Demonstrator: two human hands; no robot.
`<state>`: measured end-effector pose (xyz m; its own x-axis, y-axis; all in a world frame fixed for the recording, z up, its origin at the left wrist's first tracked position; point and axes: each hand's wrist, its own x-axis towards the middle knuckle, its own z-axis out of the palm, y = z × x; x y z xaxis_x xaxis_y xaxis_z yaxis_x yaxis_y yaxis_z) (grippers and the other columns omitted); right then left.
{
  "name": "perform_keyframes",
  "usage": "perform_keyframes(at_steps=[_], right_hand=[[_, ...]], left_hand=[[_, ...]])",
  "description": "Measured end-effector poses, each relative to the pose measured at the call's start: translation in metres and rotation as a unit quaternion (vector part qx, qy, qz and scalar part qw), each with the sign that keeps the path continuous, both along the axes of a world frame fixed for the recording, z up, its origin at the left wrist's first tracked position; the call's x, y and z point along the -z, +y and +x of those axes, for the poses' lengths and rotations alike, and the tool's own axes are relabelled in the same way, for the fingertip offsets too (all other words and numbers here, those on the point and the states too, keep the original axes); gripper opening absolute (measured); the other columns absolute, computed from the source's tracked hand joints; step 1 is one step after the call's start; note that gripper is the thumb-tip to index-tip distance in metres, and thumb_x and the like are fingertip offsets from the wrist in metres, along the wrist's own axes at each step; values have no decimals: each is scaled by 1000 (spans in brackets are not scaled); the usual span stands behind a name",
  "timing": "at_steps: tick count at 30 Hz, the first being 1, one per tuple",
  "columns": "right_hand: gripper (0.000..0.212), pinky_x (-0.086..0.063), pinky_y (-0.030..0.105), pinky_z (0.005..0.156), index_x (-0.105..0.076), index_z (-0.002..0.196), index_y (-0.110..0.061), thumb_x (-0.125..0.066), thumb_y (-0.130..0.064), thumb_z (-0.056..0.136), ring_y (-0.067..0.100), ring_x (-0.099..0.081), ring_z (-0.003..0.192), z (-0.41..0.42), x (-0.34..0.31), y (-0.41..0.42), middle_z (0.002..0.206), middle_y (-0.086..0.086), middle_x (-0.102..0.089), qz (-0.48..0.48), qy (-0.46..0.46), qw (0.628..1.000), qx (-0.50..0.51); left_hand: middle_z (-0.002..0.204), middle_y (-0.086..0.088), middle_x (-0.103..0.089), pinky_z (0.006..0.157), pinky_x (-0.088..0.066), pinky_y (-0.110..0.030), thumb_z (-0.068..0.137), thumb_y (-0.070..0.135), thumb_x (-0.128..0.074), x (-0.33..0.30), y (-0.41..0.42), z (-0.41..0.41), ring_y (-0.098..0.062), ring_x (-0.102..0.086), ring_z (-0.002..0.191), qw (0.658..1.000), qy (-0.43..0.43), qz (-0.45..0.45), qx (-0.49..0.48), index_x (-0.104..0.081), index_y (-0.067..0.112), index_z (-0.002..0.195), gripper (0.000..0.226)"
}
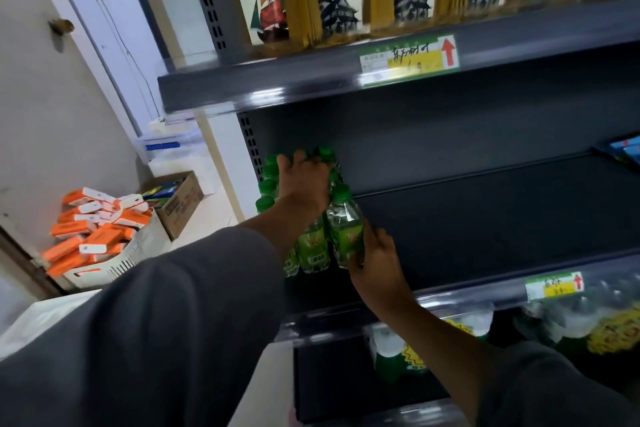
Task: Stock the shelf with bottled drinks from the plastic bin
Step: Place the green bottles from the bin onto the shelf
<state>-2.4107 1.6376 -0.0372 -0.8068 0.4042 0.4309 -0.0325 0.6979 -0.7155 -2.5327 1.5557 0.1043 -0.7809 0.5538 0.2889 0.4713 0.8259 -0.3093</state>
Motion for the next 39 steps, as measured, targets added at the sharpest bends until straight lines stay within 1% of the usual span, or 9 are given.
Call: perform_keyframes(at_steps=[4,10,14,17,20,25,29,34,39], right_hand=[[48,-40,35,99,-45,144,-4,-48,-1,96,31,-46,117,-10,-1,2,123,16,-53,4,-19,1000,4],[40,-41,37,99,-54,133,-2,-52,3,93,33,-48,115,-15,0,-1,120,18,-55,16,-35,999,15],[45,-43,38,98,-52,136,-1,-57,1,92,35,-49,115,-15,-2,1,120,18,-56,15,-52,998,20],[54,-42,39,100,-45,144,1,-61,-4,93,37,-47,120,-5,-7,7,124,19,-55,38,-64,997,29],[56,-41,42,102,-43,146,2,-63,-11,95,38,-43,123,17,-18,17,129,22,-54,71,-70,994,41],[59,-42,43,101,-38,150,-2,-60,-23,99,34,-40,126,58,-33,41,134,19,-52,106,-76,989,70],[66,-43,44,103,-37,151,-3,-62,-33,98,34,-41,124,96,-43,60,137,16,-50,141,-76,982,95],[66,-48,48,94,-47,144,0,-66,-36,92,37,-50,110,148,-47,99,126,19,-57,198,-59,965,162],[62,-47,52,96,-51,139,-1,-41,-44,95,41,-49,118,240,-21,162,131,21,-54,192,-90,948,238]], left_hand=[[132,0,-57,107,-25,-54,82,20,-68,-3,2,-7,-33,-39,126,1000,-28,-5,4,-50,35,141,64],[137,4,-55,106,-25,-51,93,31,-62,-21,1,-20,-30,-43,131,995,-88,-4,39,-54,42,136,45],[142,0,-53,105,-26,-48,96,22,-58,-19,-4,-7,-31,-44,132,995,-70,44,56,-51,39,140,48],[138,-1,-54,104,-32,-47,85,7,-62,-16,-10,14,-31,-45,128,991,-34,99,81,-53,37,138,61],[135,3,-55,101,-34,-44,77,4,-65,-3,-14,37,-28,-46,125,982,0,152,109,-57,35,134,66],[126,0,-60,92,-38,-43,77,17,-66,29,-9,74,-28,-53,112,950,86,224,200,-66,26,125,49],[129,2,-59,95,-41,-41,88,30,-59,40,12,113,-25,-53,119,939,95,221,247,-63,26,128,40],[132,3,-56,96,-41,-39,87,40,-61,47,60,166,-22,-51,121,934,22,208,289,-60,27,133,47],[145,6,-43,98,-47,-44,84,65,-61,58,131,220,-22,-42,129,922,-113,167,331,-44,34,144,70]])
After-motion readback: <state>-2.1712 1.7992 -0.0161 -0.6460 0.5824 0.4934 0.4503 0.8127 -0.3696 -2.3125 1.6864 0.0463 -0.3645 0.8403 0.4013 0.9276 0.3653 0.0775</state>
